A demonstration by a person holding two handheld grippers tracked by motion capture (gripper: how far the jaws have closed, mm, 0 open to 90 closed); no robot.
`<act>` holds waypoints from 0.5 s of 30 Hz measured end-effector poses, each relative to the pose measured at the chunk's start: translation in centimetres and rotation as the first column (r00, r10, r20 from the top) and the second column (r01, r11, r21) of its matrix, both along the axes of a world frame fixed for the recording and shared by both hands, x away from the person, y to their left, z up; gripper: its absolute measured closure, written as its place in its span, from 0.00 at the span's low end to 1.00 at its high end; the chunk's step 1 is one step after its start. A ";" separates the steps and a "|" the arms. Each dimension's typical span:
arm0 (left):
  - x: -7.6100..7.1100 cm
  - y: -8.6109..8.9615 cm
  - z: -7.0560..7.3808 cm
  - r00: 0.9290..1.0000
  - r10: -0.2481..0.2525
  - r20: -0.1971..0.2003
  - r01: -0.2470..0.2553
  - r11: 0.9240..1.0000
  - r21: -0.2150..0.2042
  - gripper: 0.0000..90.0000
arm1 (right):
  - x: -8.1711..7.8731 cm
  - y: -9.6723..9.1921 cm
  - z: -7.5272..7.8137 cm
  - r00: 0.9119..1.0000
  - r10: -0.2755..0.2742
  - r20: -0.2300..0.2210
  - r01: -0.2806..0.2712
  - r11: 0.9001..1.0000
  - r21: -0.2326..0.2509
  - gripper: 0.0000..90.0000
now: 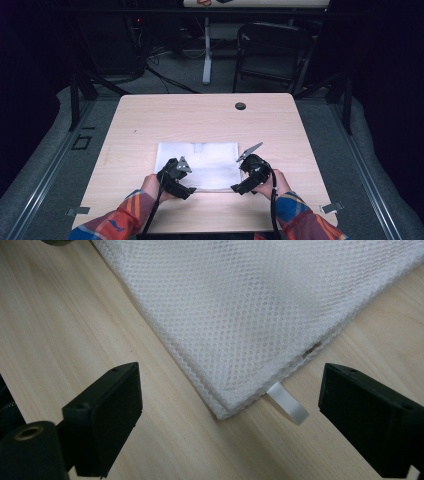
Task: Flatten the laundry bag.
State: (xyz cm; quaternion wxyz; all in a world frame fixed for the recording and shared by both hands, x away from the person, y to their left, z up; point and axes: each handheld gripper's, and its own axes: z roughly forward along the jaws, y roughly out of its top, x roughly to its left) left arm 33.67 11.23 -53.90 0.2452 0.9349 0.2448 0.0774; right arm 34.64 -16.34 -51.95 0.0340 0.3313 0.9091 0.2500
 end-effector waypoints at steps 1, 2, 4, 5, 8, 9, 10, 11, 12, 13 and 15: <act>0.0 -0.1 -0.1 1.000 -0.005 -0.002 0.005 1.000 0.003 0.37 | 0.0 0.0 0.0 1.000 0.004 -0.002 -0.004 1.000 -0.008 0.13; 0.1 -0.2 -0.2 1.000 -0.011 -0.005 0.011 1.000 0.003 0.38 | 0.0 0.0 -0.1 1.000 0.003 -0.005 -0.004 1.000 -0.008 0.13; 0.1 -0.4 -0.3 1.000 -0.013 -0.004 0.013 1.000 0.011 0.45 | 0.0 0.1 0.0 1.000 0.014 -0.009 -0.014 1.000 -0.020 0.15; 0.1 -0.4 -0.4 1.000 -0.015 -0.004 0.015 1.000 0.016 0.45 | 0.0 0.1 -0.1 1.000 0.016 -0.012 -0.017 1.000 -0.021 0.15; 0.1 -0.7 -0.6 1.000 -0.017 -0.005 0.017 1.000 0.023 0.51 | -0.1 0.2 -0.2 1.000 0.016 -0.014 -0.016 1.000 -0.015 0.16; 0.0 -0.7 -0.6 1.000 -0.021 -0.006 0.021 0.999 0.028 0.52 | -0.1 0.2 -0.2 1.000 0.021 -0.016 -0.021 1.000 -0.017 0.16; 0.0 -0.8 -0.7 1.000 -0.022 -0.005 0.022 0.999 0.032 0.55 | -0.1 0.2 -0.2 0.999 0.029 -0.020 -0.029 0.999 -0.020 0.16; 0.1 -0.8 -0.7 1.000 -0.027 -0.007 0.027 0.999 0.031 0.56 | -0.1 0.3 -0.3 0.999 0.027 -0.019 -0.028 0.999 -0.016 0.17; 0.1 -0.9 -0.8 0.999 -0.035 -0.009 0.035 0.999 0.032 0.58 | -0.1 0.3 -0.3 0.999 0.028 -0.021 -0.029 0.999 -0.017 0.17; 0.1 -1.0 -0.8 0.999 -0.036 -0.009 0.037 0.998 0.044 0.60 | -0.1 0.4 -0.4 0.999 0.028 -0.023 -0.029 0.999 -0.017 0.17; 0.2 -1.1 -1.1 0.999 -0.048 -0.014 0.049 0.996 0.068 0.63 | -0.2 0.4 -0.4 0.999 0.035 -0.024 -0.035 0.999 -0.015 0.20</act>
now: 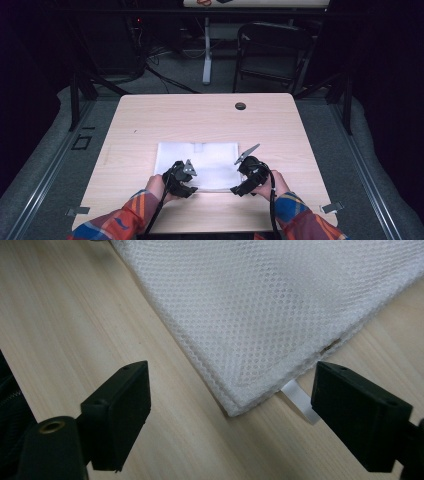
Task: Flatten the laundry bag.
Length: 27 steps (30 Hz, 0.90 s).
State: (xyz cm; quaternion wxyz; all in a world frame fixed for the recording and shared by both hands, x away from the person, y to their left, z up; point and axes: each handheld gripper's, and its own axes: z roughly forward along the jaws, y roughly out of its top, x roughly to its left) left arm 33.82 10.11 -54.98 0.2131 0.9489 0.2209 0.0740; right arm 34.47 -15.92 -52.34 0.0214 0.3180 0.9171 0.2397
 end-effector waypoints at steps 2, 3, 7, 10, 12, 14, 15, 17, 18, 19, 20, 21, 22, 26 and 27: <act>0.1 -0.1 -0.3 1.000 -0.009 -0.009 0.009 1.000 0.023 0.67 | 0.0 0.0 0.0 1.000 0.004 0.000 -0.004 1.000 0.001 0.20; 0.1 -0.1 -0.4 1.000 -0.008 -0.011 0.008 1.000 0.021 0.68 | 0.0 0.0 0.0 1.000 0.002 0.003 -0.002 1.000 0.004 0.21; 0.3 0.1 -0.4 1.000 -0.002 -0.021 0.002 1.000 0.000 0.72 | -0.1 0.1 0.0 1.000 0.007 0.003 -0.007 1.000 0.007 0.24; 0.4 0.2 -0.4 1.000 0.000 -0.026 0.000 1.000 -0.009 0.75 | -0.2 0.1 -0.1 1.000 0.003 0.003 -0.003 1.000 0.011 0.24; 0.4 0.2 -0.4 1.000 -0.001 -0.023 0.000 1.000 -0.013 0.78 | -0.2 0.1 -0.1 1.000 0.010 0.000 -0.010 1.000 0.006 0.26; 0.4 0.3 -0.3 1.000 0.002 -0.023 -0.002 1.000 -0.019 0.80 | -0.2 0.2 -0.1 1.000 0.012 -0.003 -0.012 1.000 0.006 0.26; 0.4 0.3 -0.3 1.000 0.001 -0.024 -0.001 1.000 -0.022 0.80 | -0.2 0.2 -0.2 1.000 0.010 -0.002 -0.010 1.000 0.003 0.27; 0.4 0.3 -0.2 1.000 -0.001 -0.022 0.000 1.000 -0.028 0.81 | -0.2 0.3 -0.2 1.000 0.013 -0.006 -0.013 1.000 0.000 0.27; 0.4 0.4 -0.2 1.000 -0.001 -0.023 0.000 0.999 -0.036 0.81 | -0.2 0.3 -0.3 1.000 0.015 -0.004 -0.015 1.000 -0.003 0.28; 0.4 0.4 -0.1 1.000 0.001 -0.023 -0.001 0.999 -0.039 0.81 | -0.1 0.3 -0.3 1.000 0.015 -0.006 -0.015 1.000 -0.002 0.28; 0.4 0.4 0.0 1.000 -0.002 -0.027 0.001 0.999 -0.047 0.82 | -0.2 0.3 -0.4 1.000 0.007 -0.004 -0.007 1.000 0.005 0.28; 0.4 0.5 0.0 1.000 -0.002 -0.027 0.001 0.999 -0.049 0.84 | -0.2 0.3 -0.3 1.000 0.008 -0.002 -0.008 1.000 0.002 0.28; 0.4 0.5 0.1 1.000 -0.001 -0.026 0.000 0.999 -0.050 0.84 | -0.2 0.2 -0.4 1.000 0.008 -0.002 -0.008 1.000 0.003 0.28; 0.4 0.4 -0.1 1.000 -0.006 -0.029 0.005 1.000 -0.029 0.87 | -0.2 0.2 -0.4 1.000 0.008 -0.004 -0.008 1.000 0.005 0.29; 0.4 0.3 -0.1 1.000 -0.008 -0.029 0.007 1.000 -0.023 0.88 | -0.2 0.3 -0.4 1.000 0.009 -0.005 -0.009 1.000 0.004 0.29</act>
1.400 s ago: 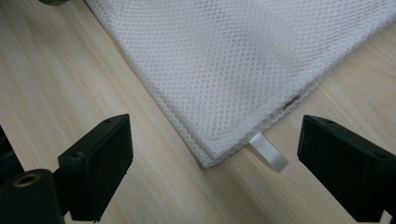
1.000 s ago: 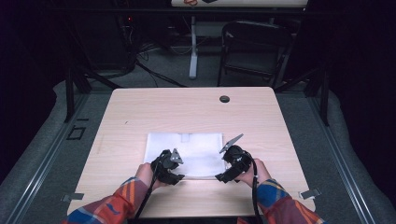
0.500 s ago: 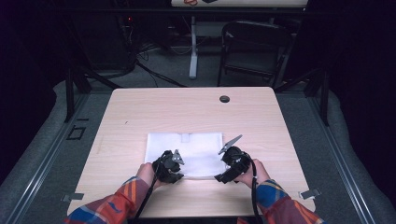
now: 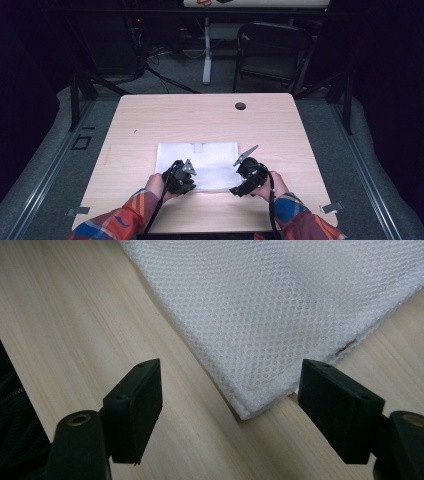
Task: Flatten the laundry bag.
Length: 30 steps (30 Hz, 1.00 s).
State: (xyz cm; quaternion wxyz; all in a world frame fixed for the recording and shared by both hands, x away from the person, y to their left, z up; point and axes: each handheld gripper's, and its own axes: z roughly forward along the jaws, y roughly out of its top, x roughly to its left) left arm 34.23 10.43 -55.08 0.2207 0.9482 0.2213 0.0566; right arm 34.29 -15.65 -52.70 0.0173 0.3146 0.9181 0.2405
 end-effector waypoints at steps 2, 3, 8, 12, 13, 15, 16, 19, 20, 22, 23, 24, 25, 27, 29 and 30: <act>0.0 -0.1 -0.1 1.000 -0.002 0.004 0.002 1.000 0.010 0.89 | 0.0 0.0 0.0 1.000 0.009 -0.003 -0.009 1.000 -0.007 0.29; 0.0 -0.1 -0.1 1.000 -0.008 0.005 0.008 1.000 0.014 0.90 | 0.0 0.0 0.0 1.000 0.008 -0.003 -0.008 1.000 -0.009 0.29; 0.0 -0.1 -0.2 1.000 -0.017 -0.001 0.017 1.000 0.021 0.87 | 0.0 0.1 -0.1 1.000 0.006 -0.004 -0.006 1.000 -0.007 0.30; -0.1 -0.2 -0.2 0.999 -0.029 0.014 0.029 0.999 0.034 0.88 | 0.0 0.3 -0.1 1.000 0.017 -0.007 -0.017 1.000 -0.014 0.32; -0.2 -0.2 -0.2 0.999 -0.031 0.019 0.030 0.999 0.035 0.90 | 0.0 0.3 -0.1 1.000 0.013 -0.005 -0.013 1.000 -0.010 0.32; -0.2 -0.2 -0.2 0.999 -0.029 0.024 0.028 0.999 0.030 0.95 | 0.0 0.3 -0.1 1.000 0.012 -0.006 -0.012 1.000 -0.012 0.32; -0.2 -0.1 -0.1 0.999 -0.027 0.025 0.026 0.999 0.028 0.95 | 0.0 0.3 -0.1 1.000 0.011 -0.007 -0.011 1.000 -0.011 0.32; -0.1 0.0 -0.1 0.999 -0.020 0.032 0.019 1.000 0.015 0.97 | -0.1 0.4 -0.2 1.000 0.011 -0.009 -0.011 1.000 -0.009 0.32; -0.2 0.0 0.0 0.999 -0.019 0.035 0.019 1.000 0.014 0.98 | -0.1 0.5 -0.2 1.000 0.011 -0.007 -0.011 1.000 -0.012 0.32; -0.2 0.0 0.1 0.999 -0.011 0.045 0.010 1.000 0.008 0.98 | -0.1 0.5 -0.1 1.000 0.015 -0.006 -0.015 1.000 -0.016 0.33; -0.2 0.0 0.2 0.999 -0.010 0.043 0.009 1.000 0.007 0.98 | -0.2 0.6 -0.1 1.000 0.009 -0.003 -0.009 1.000 -0.008 0.35; -0.2 0.0 0.3 0.999 -0.011 0.044 0.011 1.000 0.007 0.98 | -0.2 0.6 -0.1 1.000 0.017 -0.004 -0.017 1.000 -0.014 0.36; -0.2 0.1 0.4 0.999 -0.009 0.048 0.009 1.000 0.002 0.98 | -0.3 0.6 0.0 1.000 0.019 -0.004 -0.019 1.000 -0.011 0.37; -0.2 0.1 0.6 0.999 -0.005 0.053 0.005 1.000 -0.004 0.98 | -0.4 0.8 0.0 1.000 0.019 -0.002 -0.019 1.000 -0.008 0.41; -0.2 0.2 0.7 0.998 0.003 0.060 -0.002 1.000 -0.011 0.98 | -0.6 1.0 0.1 1.000 0.025 0.008 -0.025 1.000 -0.015 0.45; -0.2 0.3 0.8 0.998 0.004 0.065 -0.003 1.000 -0.015 0.98 | -0.7 1.1 0.1 1.000 0.024 0.011 -0.024 1.000 -0.007 0.48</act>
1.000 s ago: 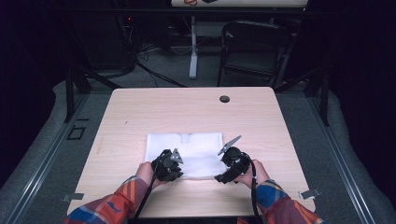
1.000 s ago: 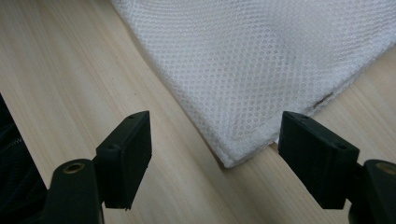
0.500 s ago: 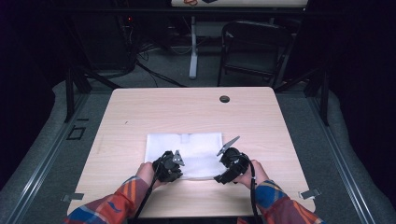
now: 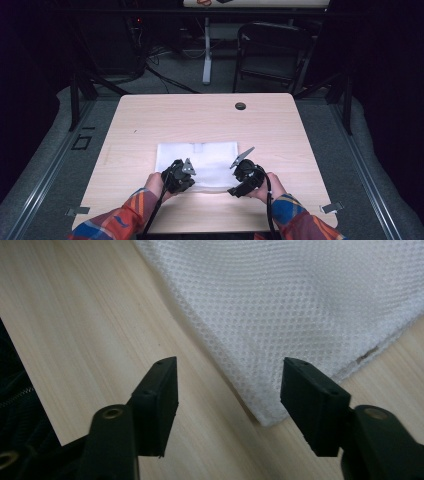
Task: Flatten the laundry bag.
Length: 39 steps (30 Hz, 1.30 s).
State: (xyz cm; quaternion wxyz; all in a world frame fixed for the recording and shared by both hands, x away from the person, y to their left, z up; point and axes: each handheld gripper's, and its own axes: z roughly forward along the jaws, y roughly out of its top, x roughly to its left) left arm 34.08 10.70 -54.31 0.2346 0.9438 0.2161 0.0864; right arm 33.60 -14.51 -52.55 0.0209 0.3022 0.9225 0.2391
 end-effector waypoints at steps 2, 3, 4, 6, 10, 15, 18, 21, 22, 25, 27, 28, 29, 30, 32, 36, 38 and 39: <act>-0.1 0.0 0.1 1.000 0.007 0.013 -0.007 1.000 -0.006 0.98 | -0.2 0.3 0.2 1.000 0.012 0.015 -0.012 1.000 0.001 0.56; -0.1 0.1 0.3 1.000 0.008 0.024 -0.007 1.000 -0.009 0.98 | -0.3 0.5 0.2 1.000 0.016 0.022 -0.016 1.000 0.002 0.59; -0.1 0.1 0.4 1.000 0.010 0.027 -0.009 1.000 -0.016 0.98 | -0.5 0.6 0.3 0.999 0.028 0.030 -0.029 1.000 0.005 0.61; -0.2 0.2 0.6 0.999 0.019 0.046 -0.017 1.000 -0.025 0.98 | -0.7 0.8 0.5 0.998 0.037 0.050 -0.038 0.999 0.012 0.67; -0.2 0.3 0.8 0.998 0.031 0.062 -0.028 0.999 -0.040 0.98 | -0.9 1.1 0.7 0.996 0.053 0.068 -0.053 0.999 0.007 0.79; -0.3 0.3 1.0 0.996 0.034 0.079 -0.030 0.999 -0.045 0.99 | -1.4 2.0 0.3 0.990 0.098 0.104 -0.097 0.995 -0.017 0.93; -0.2 0.4 1.1 0.995 0.044 0.086 -0.039 0.997 -0.059 0.99 | -1.7 2.7 0.0 0.984 0.108 0.143 -0.105 0.994 -0.025 0.99; -0.2 0.4 1.2 0.995 0.046 0.088 -0.040 0.997 -0.065 0.99 | -1.6 3.2 -0.3 0.980 0.113 0.163 -0.109 0.994 -0.032 1.00; -0.2 0.4 1.2 0.994 0.049 0.094 -0.043 0.997 -0.065 0.99 | -1.5 3.4 -0.4 0.979 0.112 0.170 -0.108 0.994 -0.035 1.00; -0.2 0.4 1.3 0.994 0.049 0.095 -0.042 0.996 -0.072 0.99 | -1.2 3.7 -0.9 0.979 0.109 0.175 -0.103 0.994 -0.039 1.00; -0.2 0.4 1.3 0.994 0.050 0.096 -0.043 0.996 -0.076 0.99 | -1.1 3.8 -1.3 0.978 0.106 0.179 -0.099 0.994 -0.045 1.00; -0.2 0.4 1.3 0.994 0.049 0.096 -0.042 0.996 -0.078 0.99 | -1.1 3.9 -1.4 0.978 0.104 0.180 -0.096 0.994 -0.052 1.00; -0.2 0.4 1.3 0.994 0.051 0.098 -0.043 0.996 -0.079 0.99 | -1.1 4.0 -1.5 0.978 0.103 0.181 -0.095 0.994 -0.055 1.00; -0.2 0.5 1.3 0.994 0.051 0.101 -0.043 0.996 -0.081 0.99 | -1.0 4.1 -1.7 0.977 0.108 0.185 -0.099 0.993 -0.057 1.00; -0.2 0.5 1.3 0.994 0.049 0.099 -0.041 0.996 -0.084 0.99 | -0.9 4.4 -1.9 0.976 0.106 0.192 -0.096 0.993 -0.062 1.00; -0.2 0.5 1.4 0.994 0.054 0.100 -0.045 0.995 -0.092 0.98 | -0.6 4.9 -2.3 0.971 0.103 0.218 -0.089 0.993 -0.071 1.00; -0.2 0.5 1.4 0.993 0.054 0.102 -0.044 0.995 -0.093 0.98 | -0.5 5.2 -2.5 0.968 0.103 0.227 -0.086 0.993 -0.081 1.00; -0.2 0.5 1.5 0.993 0.051 0.102 -0.042 0.995 -0.093 0.98 | -0.5 5.3 -2.7 0.970 0.100 0.222 -0.084 0.993 -0.080 1.00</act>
